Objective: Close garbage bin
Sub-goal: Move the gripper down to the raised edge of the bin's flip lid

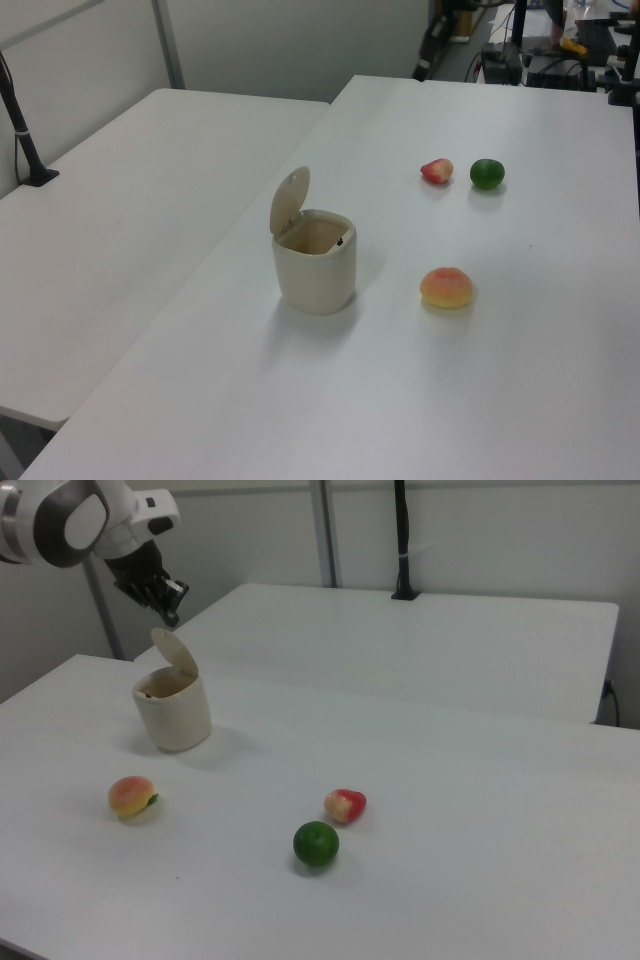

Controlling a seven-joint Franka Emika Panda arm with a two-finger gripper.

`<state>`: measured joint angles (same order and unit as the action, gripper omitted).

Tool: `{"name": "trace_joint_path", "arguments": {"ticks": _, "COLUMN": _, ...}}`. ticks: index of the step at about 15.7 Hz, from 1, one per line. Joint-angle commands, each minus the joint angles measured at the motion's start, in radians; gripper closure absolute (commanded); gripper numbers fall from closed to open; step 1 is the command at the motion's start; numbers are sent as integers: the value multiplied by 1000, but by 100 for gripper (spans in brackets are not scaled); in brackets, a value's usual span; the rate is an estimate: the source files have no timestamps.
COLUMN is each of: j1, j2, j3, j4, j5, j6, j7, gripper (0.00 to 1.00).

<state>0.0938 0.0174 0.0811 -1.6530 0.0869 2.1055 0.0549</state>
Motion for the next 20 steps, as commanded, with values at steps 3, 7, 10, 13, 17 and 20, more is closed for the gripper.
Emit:
{"name": "trace_joint_path", "arguments": {"ticks": 3, "j1": 10, "j2": 76, "j3": 58, "j4": 10, "j5": -16, "j6": 227, "j7": 118, "gripper": 100}}
{"name": "trace_joint_path", "arguments": {"ticks": 7, "j1": 50, "j2": 159, "j3": 63, "j4": 42, "j5": -21, "j6": 338, "j7": 141, "gripper": 100}}
{"name": "trace_joint_path", "arguments": {"ticks": 10, "j1": 56, "j2": 199, "j3": 66, "j4": 47, "j5": -48, "j6": 425, "j7": 160, "gripper": 100}}
{"name": "trace_joint_path", "arguments": {"ticks": 13, "j1": 79, "j2": 256, "j3": 68, "j4": 55, "j5": -113, "j6": 533, "j7": 213, "gripper": 100}}
{"name": "trace_joint_path", "arguments": {"ticks": 17, "j1": 89, "j2": 308, "j3": 68, "j4": 67, "j5": -144, "j6": 633, "j7": 232, "gripper": 100}}
{"name": "trace_joint_path", "arguments": {"ticks": 20, "j1": 109, "j2": 352, "j3": 68, "j4": 102, "j5": -145, "j6": 636, "j7": 234, "gripper": 100}}
